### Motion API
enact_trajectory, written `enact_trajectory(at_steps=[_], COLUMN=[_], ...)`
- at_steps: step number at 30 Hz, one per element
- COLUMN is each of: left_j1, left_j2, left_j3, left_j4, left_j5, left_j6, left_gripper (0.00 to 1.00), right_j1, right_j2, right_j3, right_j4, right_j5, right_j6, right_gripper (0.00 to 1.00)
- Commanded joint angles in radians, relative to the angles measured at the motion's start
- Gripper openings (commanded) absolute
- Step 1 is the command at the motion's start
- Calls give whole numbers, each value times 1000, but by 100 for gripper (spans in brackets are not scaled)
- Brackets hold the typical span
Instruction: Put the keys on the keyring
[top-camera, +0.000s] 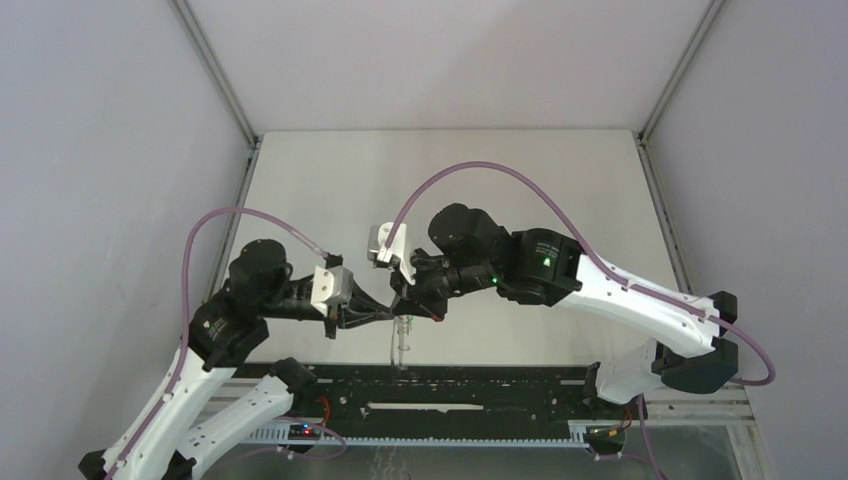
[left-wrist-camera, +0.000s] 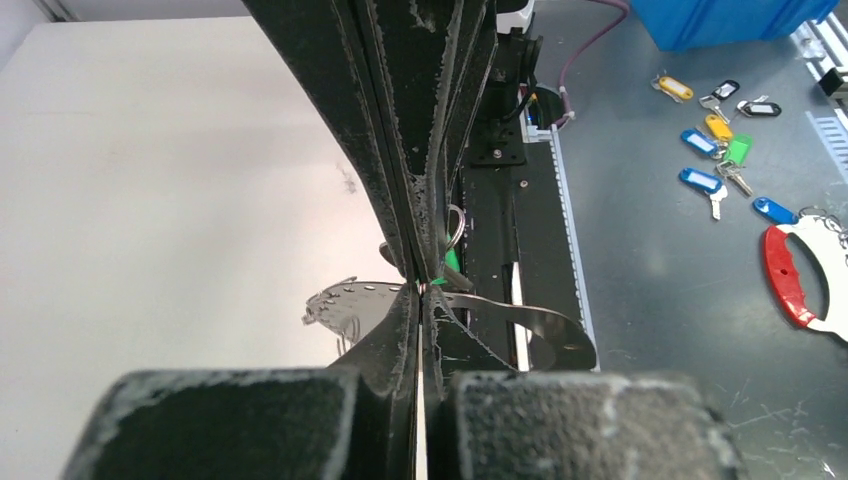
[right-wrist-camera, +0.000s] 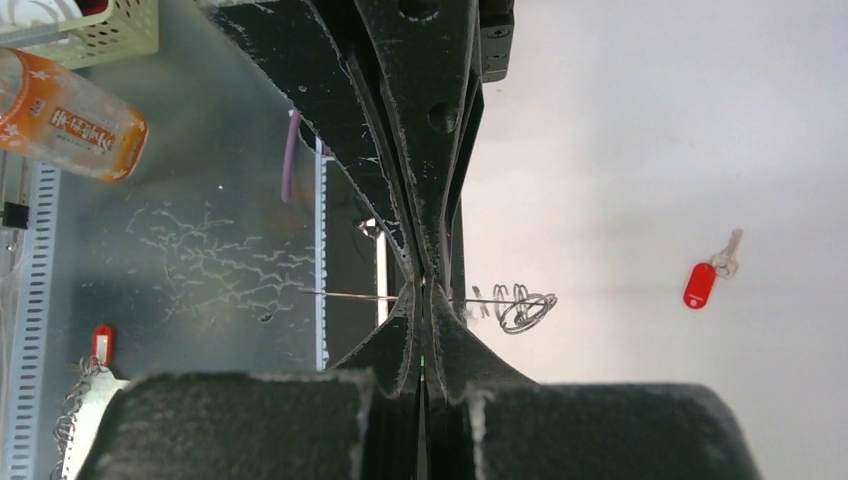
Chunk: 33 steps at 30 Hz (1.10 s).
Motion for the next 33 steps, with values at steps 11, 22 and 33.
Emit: enact_trajectory(at_steps=[11, 22, 33], left_j1=[-10, -2, -2], left_j2=[-54, -50, -56], left_j3=[7, -9, -8], left_j4=[232, 400, 406], left_j5=[-49, -146, -219], left_j6=[-230, -430, -347], left_gripper=[0, 0, 0], right_j1=[-178, -191, -315], right_j2=[-301, -431, -401], right_j3=[-320, -454, -459], right_j4=[455, 580, 688], right_j5=[-131, -117, -341], right_j6=[224, 305, 518], right_gripper=[60, 100, 82])
